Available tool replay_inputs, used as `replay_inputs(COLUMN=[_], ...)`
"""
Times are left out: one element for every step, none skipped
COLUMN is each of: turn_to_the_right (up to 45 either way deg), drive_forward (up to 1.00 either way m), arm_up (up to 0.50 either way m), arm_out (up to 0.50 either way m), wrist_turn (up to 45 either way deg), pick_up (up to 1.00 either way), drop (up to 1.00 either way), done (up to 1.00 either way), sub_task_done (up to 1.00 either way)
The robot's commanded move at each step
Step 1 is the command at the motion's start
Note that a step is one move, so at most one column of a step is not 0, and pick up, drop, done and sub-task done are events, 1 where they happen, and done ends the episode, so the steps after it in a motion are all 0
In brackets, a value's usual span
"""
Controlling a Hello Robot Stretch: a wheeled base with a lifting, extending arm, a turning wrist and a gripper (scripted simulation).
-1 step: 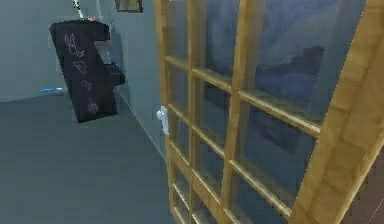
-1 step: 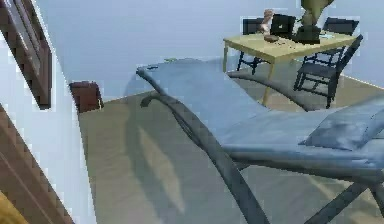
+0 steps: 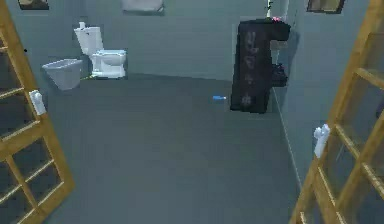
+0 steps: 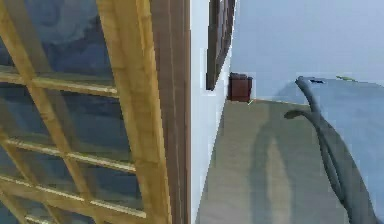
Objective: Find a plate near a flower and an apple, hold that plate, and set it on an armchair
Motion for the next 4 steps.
replay_inputs(turn_to_the_right=[-45.0,-30.0,0.0,-39.0], drive_forward=[0.0,0.0,0.25,0.0], arm_up=[0.0,0.0,0.0,0.0], arm_out=[0.0,0.0,0.0,0.0], wrist_turn=[0.0,0.0,0.0,0.0], pick_up=[0.0,0.0,0.0,0.0], drop=[0.0,0.0,0.0,0.0], done=[0.0,0.0,0.0,0.0], sub_task_done=[0.0,0.0,0.0,0.0])
